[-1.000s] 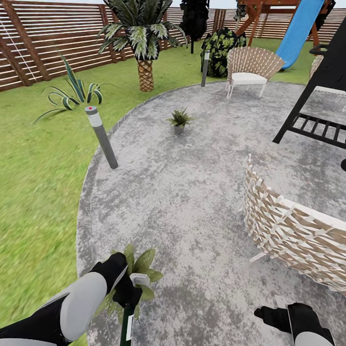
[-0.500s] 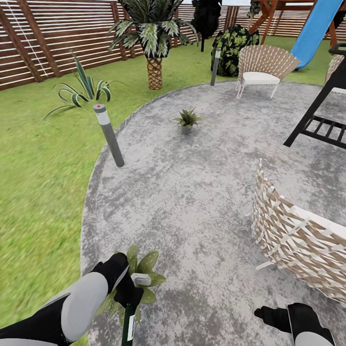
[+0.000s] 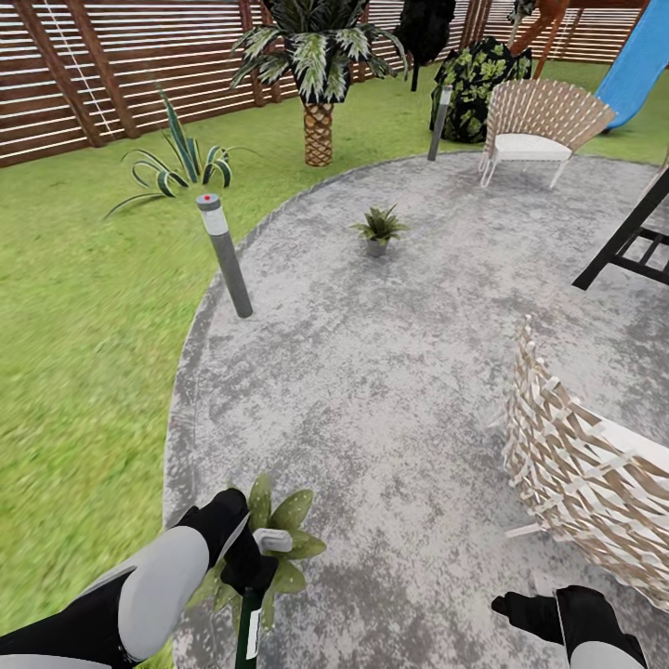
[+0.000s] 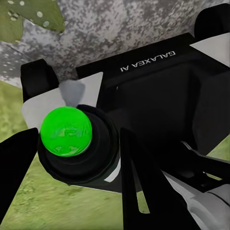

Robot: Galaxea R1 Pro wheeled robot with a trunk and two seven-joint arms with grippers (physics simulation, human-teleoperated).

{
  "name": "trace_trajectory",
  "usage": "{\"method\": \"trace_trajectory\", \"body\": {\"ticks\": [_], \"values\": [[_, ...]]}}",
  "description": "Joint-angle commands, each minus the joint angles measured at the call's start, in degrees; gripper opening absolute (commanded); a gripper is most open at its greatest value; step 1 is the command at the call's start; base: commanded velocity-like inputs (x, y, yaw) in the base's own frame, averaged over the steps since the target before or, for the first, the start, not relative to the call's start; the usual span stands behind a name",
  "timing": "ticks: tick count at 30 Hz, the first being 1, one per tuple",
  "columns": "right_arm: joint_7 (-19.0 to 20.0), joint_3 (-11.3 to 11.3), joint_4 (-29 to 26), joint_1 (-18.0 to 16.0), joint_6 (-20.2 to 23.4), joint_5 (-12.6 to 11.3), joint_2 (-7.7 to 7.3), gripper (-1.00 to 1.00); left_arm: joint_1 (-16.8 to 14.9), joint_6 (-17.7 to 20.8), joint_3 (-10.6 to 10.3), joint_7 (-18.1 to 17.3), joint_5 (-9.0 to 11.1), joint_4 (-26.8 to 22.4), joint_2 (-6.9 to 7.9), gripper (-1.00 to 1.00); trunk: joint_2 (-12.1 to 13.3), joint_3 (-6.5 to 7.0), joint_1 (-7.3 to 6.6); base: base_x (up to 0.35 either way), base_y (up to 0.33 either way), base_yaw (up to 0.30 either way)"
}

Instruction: Pick up the pesticide atomizer in the garden and spray insectifuge to fully cover both potted plants in the garden.

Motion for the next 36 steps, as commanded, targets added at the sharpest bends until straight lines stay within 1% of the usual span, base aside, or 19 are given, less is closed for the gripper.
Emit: {"method": "trace_trajectory", "body": {"ticks": [1,12,22,36], "values": [[0.54,-0.32,-0.10,-0.06,0.02,0.60,0.03,1.00,0.00,0.24,0.32,-0.43,-0.61,-0.13,-0.04,-1.00,-0.02,-0.04,0.00,-0.045,0.000,0.001],[0.53,-0.32,-0.10,-0.07,0.02,0.60,0.03,1.00,0.00,0.21,0.40,-0.43,-0.61,-0.12,-0.04,-1.00,-0.02,-0.04,0.00,-0.076,0.000,0.000],[0.55,-0.37,-0.10,-0.07,0.02,0.60,0.05,1.00,0.00,0.09,0.41,-0.43,-0.61,-0.04,0.05,-1.00,-0.02,0.50,0.00,-0.323,0.015,-0.146],[0.81,-0.32,-0.24,-0.07,-0.05,0.60,0.03,1.00,0.00,0.15,0.10,-0.43,-0.81,-0.11,0.13,-1.00,-0.02,1.42,0.00,-0.332,0.134,-0.178]]}}
